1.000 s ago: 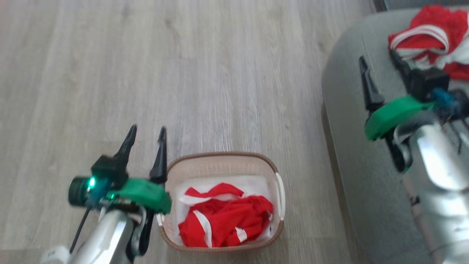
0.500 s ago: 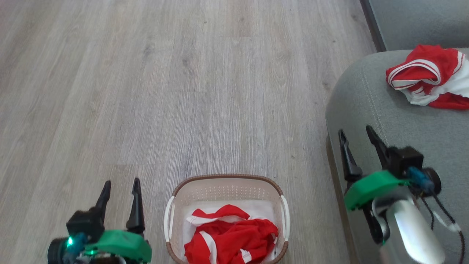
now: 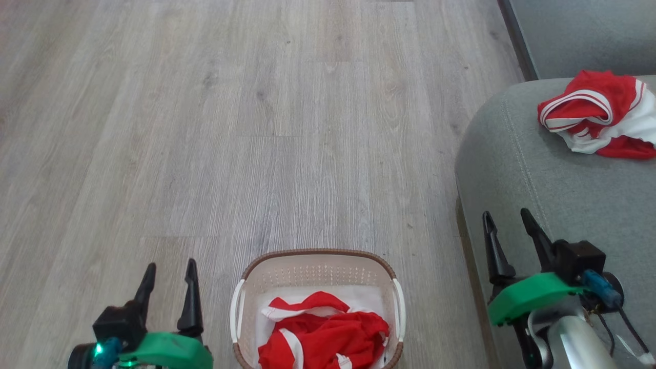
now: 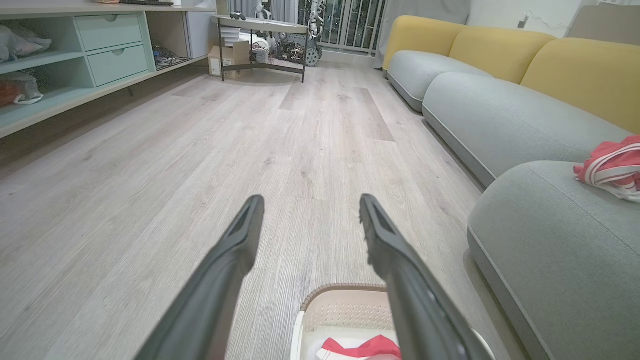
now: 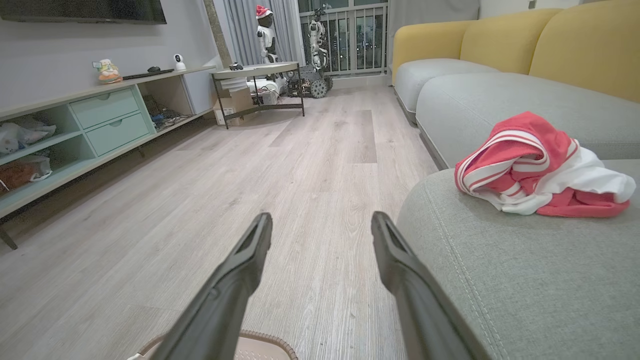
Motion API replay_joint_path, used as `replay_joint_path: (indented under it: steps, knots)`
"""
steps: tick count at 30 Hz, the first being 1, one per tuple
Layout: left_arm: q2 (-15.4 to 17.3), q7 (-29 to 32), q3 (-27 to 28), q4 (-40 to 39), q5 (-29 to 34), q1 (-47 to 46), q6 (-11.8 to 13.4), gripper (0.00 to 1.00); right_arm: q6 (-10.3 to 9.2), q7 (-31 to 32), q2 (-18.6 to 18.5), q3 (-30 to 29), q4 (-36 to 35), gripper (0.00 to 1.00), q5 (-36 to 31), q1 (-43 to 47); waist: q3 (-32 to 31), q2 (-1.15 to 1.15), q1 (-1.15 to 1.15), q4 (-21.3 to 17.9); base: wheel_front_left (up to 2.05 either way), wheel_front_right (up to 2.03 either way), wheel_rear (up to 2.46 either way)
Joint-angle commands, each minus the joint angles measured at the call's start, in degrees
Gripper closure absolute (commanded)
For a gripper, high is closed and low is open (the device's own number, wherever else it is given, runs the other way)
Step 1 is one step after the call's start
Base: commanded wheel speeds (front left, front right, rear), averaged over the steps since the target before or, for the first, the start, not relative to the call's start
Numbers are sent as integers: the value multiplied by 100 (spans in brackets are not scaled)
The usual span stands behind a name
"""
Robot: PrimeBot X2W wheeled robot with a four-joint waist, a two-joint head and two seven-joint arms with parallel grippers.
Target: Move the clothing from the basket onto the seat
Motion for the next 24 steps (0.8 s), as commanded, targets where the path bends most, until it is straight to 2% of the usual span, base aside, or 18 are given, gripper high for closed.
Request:
replay_joint_path:
  steps: [1,24]
  knots:
    - [5,-71,291,-180,98,-131,-28,0,-1,-38,34,143,-240,0,10,-134,-5,0,0,-8,0,0,0]
    - [-216,-71,596,43,337,-79,-295,0,-1,-38,34,152,-326,0,46,-10,39,0,0,-24,0,0,0]
